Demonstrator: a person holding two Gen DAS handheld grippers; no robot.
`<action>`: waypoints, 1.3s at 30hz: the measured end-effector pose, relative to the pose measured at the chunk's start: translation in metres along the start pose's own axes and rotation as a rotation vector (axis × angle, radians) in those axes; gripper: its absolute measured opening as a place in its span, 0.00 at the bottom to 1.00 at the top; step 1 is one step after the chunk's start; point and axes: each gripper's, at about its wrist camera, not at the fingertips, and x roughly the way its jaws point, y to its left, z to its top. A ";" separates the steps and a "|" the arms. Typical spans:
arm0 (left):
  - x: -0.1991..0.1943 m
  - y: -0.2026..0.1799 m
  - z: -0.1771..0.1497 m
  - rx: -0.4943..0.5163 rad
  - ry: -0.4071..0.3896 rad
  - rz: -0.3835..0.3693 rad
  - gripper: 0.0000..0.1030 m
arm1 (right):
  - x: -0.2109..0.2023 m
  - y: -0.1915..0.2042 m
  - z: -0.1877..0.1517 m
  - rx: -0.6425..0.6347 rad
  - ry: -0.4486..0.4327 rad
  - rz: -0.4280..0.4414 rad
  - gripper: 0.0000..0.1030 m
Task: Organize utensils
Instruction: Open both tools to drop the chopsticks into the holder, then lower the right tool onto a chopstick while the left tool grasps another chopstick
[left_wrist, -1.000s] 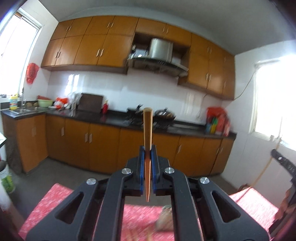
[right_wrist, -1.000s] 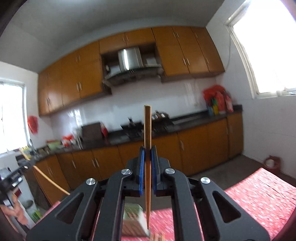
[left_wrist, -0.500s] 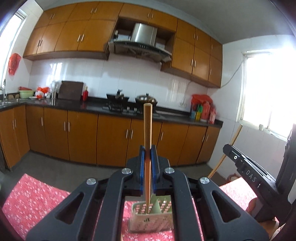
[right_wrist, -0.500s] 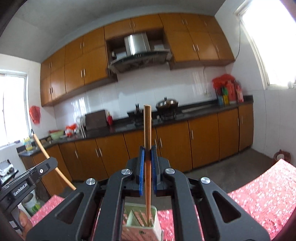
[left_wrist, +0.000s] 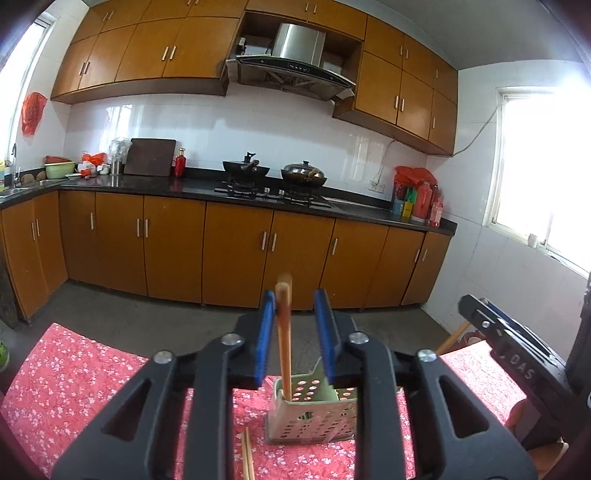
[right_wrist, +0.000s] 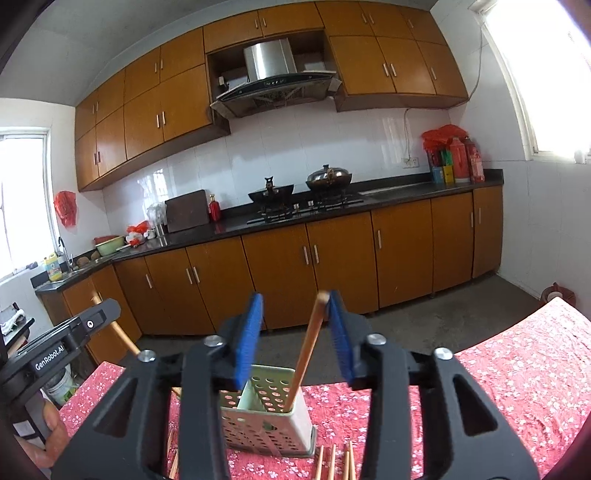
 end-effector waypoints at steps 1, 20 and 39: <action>-0.005 0.002 0.002 -0.003 -0.006 0.003 0.27 | -0.005 -0.001 0.002 -0.002 -0.007 0.000 0.40; -0.081 0.091 -0.132 0.018 0.345 0.160 0.44 | -0.028 -0.048 -0.164 -0.042 0.608 -0.026 0.24; -0.051 0.075 -0.211 0.000 0.604 0.094 0.17 | -0.010 -0.076 -0.189 -0.033 0.651 -0.187 0.08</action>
